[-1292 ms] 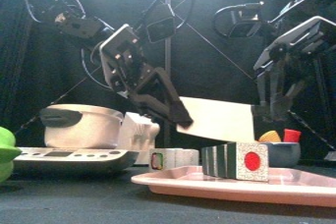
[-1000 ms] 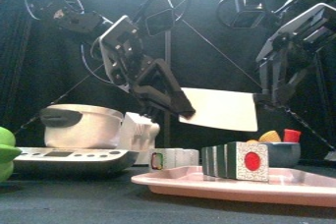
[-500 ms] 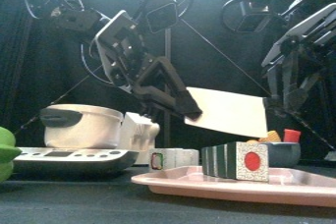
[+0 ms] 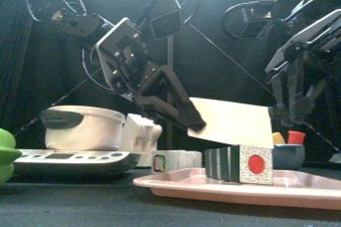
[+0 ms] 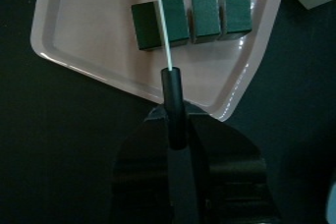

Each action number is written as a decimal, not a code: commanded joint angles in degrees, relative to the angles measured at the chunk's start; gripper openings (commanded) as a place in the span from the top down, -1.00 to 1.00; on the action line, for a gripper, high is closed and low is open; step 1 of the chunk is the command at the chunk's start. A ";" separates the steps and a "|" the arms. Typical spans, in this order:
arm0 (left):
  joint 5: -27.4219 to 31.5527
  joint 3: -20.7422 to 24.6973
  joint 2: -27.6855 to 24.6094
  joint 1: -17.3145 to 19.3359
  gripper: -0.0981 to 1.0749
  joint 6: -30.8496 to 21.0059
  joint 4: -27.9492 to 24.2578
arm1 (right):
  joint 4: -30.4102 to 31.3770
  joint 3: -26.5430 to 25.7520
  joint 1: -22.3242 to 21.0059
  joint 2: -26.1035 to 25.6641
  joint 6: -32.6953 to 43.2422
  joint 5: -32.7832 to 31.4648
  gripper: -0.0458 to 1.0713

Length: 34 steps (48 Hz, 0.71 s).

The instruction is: Cut sushi slice

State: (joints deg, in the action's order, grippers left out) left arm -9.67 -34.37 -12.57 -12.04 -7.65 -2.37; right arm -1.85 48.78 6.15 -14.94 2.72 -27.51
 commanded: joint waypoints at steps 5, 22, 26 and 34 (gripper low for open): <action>0.53 -0.18 -0.62 -2.72 0.19 0.09 -0.18 | 0.44 0.18 -0.35 1.14 -0.09 0.97 0.36; 0.53 -0.09 -2.29 -2.37 0.19 -0.09 -0.09 | 0.62 0.26 -0.44 3.16 -0.09 3.08 0.36; 0.53 0.00 -3.08 -2.29 0.19 0.09 0.18 | 0.70 0.62 -0.35 4.22 -0.09 4.22 0.36; 0.44 0.00 -3.96 -2.29 0.19 0.00 0.70 | 0.62 0.53 -0.44 6.15 -0.18 5.01 0.36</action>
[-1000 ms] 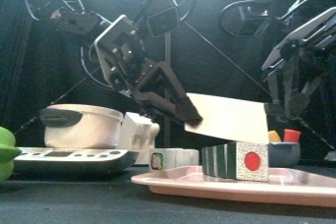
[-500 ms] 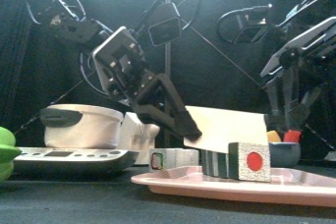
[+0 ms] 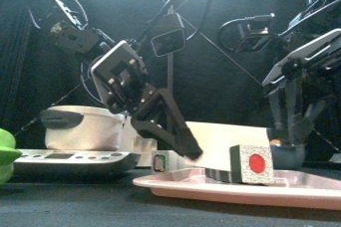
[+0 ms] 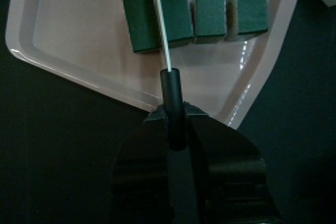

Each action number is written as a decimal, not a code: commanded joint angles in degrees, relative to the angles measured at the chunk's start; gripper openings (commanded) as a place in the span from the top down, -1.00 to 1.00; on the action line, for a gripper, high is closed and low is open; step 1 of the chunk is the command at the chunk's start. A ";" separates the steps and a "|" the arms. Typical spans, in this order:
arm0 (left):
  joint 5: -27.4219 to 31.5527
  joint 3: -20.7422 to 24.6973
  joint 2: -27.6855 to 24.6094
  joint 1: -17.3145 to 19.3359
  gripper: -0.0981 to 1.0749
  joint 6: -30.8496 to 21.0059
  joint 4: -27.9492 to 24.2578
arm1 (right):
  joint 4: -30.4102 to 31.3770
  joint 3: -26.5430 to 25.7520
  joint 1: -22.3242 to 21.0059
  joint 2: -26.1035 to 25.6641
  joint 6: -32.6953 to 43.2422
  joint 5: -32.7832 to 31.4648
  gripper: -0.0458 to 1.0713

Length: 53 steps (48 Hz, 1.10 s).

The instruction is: Cut sushi slice

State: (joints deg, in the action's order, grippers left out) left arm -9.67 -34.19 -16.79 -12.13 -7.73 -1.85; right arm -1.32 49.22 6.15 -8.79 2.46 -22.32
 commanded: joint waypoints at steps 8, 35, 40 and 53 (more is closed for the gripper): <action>0.53 -0.35 0.44 -2.29 0.19 0.09 0.70 | -0.26 0.00 -0.26 0.53 0.18 -0.18 0.36; 0.53 0.00 2.90 -3.34 0.19 0.26 1.14 | -1.58 -0.44 1.58 -3.69 0.26 -2.46 0.36; 0.53 0.00 3.52 -3.25 0.19 0.26 1.14 | -1.05 -0.44 1.58 -4.57 0.26 -2.46 0.36; 0.53 0.00 3.87 -3.25 0.19 0.35 0.97 | -0.88 -0.44 1.49 -4.92 0.18 -2.46 0.36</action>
State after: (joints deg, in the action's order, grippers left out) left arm -9.58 -34.28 -14.24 -13.54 -7.65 -0.53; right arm -2.46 48.96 8.26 -12.13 2.55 -23.91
